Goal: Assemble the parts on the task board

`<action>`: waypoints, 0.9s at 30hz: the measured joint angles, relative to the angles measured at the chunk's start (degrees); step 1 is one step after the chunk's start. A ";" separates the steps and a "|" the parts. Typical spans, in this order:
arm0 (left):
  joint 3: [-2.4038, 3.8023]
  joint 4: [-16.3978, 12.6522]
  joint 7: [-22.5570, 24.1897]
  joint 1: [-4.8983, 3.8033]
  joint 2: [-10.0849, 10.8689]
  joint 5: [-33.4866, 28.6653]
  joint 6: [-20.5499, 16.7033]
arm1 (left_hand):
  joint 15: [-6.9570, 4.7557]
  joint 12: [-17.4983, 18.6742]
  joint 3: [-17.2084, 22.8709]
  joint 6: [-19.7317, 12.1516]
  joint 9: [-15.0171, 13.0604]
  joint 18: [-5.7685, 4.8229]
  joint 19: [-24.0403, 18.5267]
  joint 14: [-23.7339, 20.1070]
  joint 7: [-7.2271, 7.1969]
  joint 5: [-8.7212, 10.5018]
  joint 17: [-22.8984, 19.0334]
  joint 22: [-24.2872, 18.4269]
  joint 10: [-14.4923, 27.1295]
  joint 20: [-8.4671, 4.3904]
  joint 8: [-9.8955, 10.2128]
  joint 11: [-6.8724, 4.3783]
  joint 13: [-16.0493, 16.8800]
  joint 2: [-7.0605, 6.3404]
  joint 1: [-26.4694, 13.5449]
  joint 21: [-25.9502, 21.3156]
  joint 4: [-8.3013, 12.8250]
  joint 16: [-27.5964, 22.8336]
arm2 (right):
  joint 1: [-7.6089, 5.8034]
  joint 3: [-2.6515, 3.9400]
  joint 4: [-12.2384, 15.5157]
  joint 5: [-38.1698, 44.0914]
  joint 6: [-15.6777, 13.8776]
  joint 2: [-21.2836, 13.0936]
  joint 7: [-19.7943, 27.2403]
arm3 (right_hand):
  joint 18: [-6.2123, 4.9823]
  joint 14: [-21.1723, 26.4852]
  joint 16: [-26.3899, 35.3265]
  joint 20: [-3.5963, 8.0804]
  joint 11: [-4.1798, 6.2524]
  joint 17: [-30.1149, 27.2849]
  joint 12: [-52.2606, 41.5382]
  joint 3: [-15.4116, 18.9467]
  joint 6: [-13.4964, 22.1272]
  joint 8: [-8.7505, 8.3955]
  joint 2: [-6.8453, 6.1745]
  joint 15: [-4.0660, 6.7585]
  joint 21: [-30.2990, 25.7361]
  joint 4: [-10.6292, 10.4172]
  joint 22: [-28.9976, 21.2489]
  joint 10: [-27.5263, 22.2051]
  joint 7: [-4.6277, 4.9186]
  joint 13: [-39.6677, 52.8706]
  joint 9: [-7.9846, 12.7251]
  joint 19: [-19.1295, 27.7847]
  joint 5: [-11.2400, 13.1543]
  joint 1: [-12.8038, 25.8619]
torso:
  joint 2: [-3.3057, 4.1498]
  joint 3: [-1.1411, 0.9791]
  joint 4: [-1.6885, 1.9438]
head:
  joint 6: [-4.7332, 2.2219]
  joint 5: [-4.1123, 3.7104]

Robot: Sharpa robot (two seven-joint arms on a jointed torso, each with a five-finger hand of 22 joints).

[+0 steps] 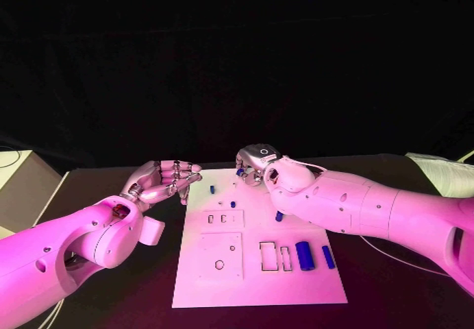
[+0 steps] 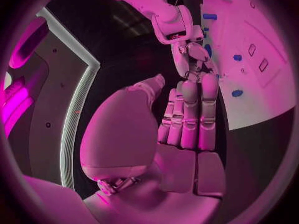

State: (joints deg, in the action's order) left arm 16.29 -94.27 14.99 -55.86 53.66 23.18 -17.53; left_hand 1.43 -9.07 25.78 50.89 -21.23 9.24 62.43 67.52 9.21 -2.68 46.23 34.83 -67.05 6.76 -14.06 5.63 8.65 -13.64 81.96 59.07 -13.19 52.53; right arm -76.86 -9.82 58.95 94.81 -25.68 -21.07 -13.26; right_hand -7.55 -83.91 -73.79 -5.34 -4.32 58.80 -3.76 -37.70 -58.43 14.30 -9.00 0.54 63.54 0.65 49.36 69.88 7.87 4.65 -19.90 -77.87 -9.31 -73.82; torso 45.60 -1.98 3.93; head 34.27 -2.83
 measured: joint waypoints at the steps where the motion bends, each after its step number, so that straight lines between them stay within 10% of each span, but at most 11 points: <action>1: 0.02 -0.02 0.00 0.00 0.02 -0.01 0.00 | -0.08 0.00 0.00 0.00 0.00 0.00 0.00 -0.08 0.00 0.00 0.00 0.00 0.00 0.00 0.00 0.00 0.00 0.00 0.00 0.00 0.00 0.00 | -0.02 0.03 0.03 -0.01 -0.03 -0.01 0.05 | 0.00 0.00 0.00 0.00 0.00 0.00 0.00 0.00 0.01 -0.04 0.00 0.00 0.00 0.00 0.00 0.00 0.01 -0.01 0.00 0.00 0.00 0.00 | 0.06 0.02 0.05 | 0.00 -0.04; 22: 0.18 -0.17 0.02 -0.01 0.17 -0.15 0.00 | -0.08 -0.01 0.16 0.00 -0.04 0.00 0.00 -0.07 0.00 0.00 0.01 0.01 0.00 0.00 0.00 0.00 0.00 0.00 0.00 0.00 0.16 0.00 | 0.01 0.02 -0.19 -0.05 0.23 0.57 0.32 | 0.00 -0.13 -0.26 -0.14 -0.74 -0.91 0.14 0.00 1.57 -0.25 -1.76 -0.13 -0.59 -0.01 -0.90 -2.09 0.74 -0.35 -0.44 0.14 -0.24 1.29 | 0.40 0.21 0.27 | 0.32 -0.02; 27: 0.19 -0.13 0.02 -0.01 0.16 -0.16 -0.01 | -0.08 -0.01 0.16 0.00 -0.04 0.00 0.00 -0.07 0.00 0.00 0.01 0.01 -0.01 0.00 0.00 0.00 0.00 0.00 0.00 0.00 0.15 0.00 | 0.04 0.00 -0.39 -0.06 0.60 0.60 0.33 | -0.95 1.63 4.83 -1.48 -2.23 -9.44 0.25 5.72 7.91 -4.40 -3.97 -1.93 -9.97 -0.11 -12.41 -13.21 1.49 -1.09 0.90 4.90 1.55 1.00 | 0.37 0.23 0.23 | 0.46 0.01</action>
State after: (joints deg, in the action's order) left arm 16.48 -94.40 15.01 -55.87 53.82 23.02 -17.54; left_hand 1.35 -9.08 25.94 50.89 -21.27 9.24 62.43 67.45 9.21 -2.68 46.24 34.84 -67.06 6.77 -14.06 5.63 8.65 -13.64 81.96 59.07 -13.03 52.53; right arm -76.82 -9.82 58.55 94.75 -25.08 -20.47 -12.93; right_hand -8.50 -82.28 -68.96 -6.81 -6.55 49.36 -3.52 -31.99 -50.52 9.90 -12.98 -1.39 53.57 0.54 36.95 56.68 9.36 3.57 -19.00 -72.98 -7.75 -72.82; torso 45.97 -1.75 4.16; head 34.73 -2.82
